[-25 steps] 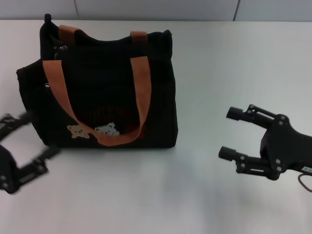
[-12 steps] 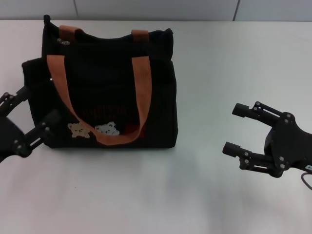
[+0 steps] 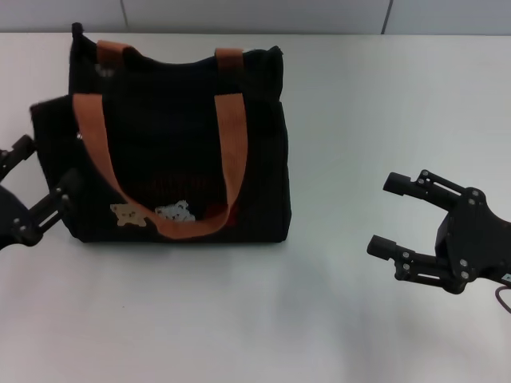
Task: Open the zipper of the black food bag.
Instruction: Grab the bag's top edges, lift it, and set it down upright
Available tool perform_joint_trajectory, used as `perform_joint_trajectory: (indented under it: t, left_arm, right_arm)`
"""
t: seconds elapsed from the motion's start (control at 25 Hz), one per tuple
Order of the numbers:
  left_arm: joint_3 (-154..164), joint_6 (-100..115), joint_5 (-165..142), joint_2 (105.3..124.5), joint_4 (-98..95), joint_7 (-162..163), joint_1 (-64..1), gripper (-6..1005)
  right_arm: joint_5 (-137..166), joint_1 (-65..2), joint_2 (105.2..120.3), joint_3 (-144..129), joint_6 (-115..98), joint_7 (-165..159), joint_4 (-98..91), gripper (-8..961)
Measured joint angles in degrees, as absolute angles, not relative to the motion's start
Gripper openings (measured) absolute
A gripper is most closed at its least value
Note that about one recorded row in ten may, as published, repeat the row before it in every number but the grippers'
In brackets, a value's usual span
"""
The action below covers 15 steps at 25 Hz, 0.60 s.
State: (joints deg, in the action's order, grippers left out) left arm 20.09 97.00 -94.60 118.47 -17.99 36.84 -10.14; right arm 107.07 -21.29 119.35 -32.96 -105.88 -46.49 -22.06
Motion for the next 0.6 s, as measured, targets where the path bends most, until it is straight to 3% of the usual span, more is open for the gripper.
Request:
perform_joint_trajectory:
  t: [0.6]
  left_arm:
    - [21.23, 93.76, -95.06, 118.71, -16.46, 37.67, -12.61, 710]
  right_arm:
    - [107.04, -21.18, 119.35, -32.96, -105.71, -46.40, -22.06, 834]
